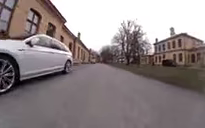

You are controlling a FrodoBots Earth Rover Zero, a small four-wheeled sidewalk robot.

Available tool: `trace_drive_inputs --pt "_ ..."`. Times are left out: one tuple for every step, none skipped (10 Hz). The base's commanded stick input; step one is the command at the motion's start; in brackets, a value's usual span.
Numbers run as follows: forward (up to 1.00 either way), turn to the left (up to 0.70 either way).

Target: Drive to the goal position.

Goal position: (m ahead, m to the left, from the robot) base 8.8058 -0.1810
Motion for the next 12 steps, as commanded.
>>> trace_drive_inputs --pt "1.0 0.0" --pt "1.0 0.0" --pt "1.0 0.0" --pt "1.0 0.0" --pt "1.0 0.0" --pt "1.0 0.0" --pt "1.0 0.0" --pt "1.0 0.0" --pt "1.0 0.0" --pt "1.0 0.0" --pt "1.0 0.0" --pt "1.0 0.0"
